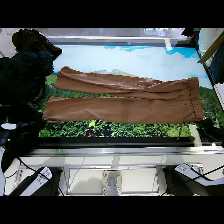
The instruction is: Fold the clothes and pants, and hang the long-sleeved shirts on hangers.
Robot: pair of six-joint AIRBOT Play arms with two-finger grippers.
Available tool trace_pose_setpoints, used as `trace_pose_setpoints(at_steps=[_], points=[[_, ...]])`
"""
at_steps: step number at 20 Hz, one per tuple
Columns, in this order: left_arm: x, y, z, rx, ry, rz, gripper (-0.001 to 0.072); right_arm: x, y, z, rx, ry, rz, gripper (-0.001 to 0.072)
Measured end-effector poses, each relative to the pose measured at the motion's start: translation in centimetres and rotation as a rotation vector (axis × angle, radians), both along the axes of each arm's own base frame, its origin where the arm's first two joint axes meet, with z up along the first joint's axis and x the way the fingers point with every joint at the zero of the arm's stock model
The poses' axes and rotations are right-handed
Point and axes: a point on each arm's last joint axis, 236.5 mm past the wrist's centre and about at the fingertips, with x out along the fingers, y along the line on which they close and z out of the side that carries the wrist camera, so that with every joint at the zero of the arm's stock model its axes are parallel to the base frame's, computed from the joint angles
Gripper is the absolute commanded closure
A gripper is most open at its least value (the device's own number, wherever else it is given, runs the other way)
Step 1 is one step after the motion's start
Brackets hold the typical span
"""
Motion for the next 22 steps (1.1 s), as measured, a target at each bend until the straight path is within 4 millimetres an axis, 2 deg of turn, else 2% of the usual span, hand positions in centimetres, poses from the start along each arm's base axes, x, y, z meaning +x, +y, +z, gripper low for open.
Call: trace_pose_setpoints(at_steps=[4, 11, 13, 16, 19, 20, 22], points=[[0.2, 0.1, 0.7, 0.016, -0.019, -0.007, 0.0690, 2.0, -0.8, -1.4, 0.042, -0.068, -0.067, 0.0252], [0.2, 0.1, 1.0, 0.023, -0.028, -0.010, 0.0690, 4.9, -1.9, -2.8, -0.042, -0.077, -0.117, 0.0272], [0.2, 0.1, 1.0, 0.024, -0.028, -0.011, 0.0690, 5.5, -1.9, -3.2, -0.055, -0.074, -0.126, 0.0451], [0.3, 0.2, 1.0, 0.029, -0.032, -0.012, 0.0691, 6.2, -2.1, -3.2, -0.067, -0.082, -0.145, 0.0674], [0.9, 0.6, 2.2, 0.068, -0.065, -0.036, 0.0692, 7.6, -3.4, -1.1, -0.101, -0.132, -0.154, 0.0672], [1.3, 0.8, 3.1, 0.085, -0.086, -0.043, 0.0692, 8.3, -3.8, 0.3, -0.120, -0.162, -0.146, 0.0672], [2.2, 1.3, 5.8, 0.132, -0.144, -0.066, 0.0692, 9.8, -4.2, 4.4, -0.167, -0.241, -0.101, 0.0673]])
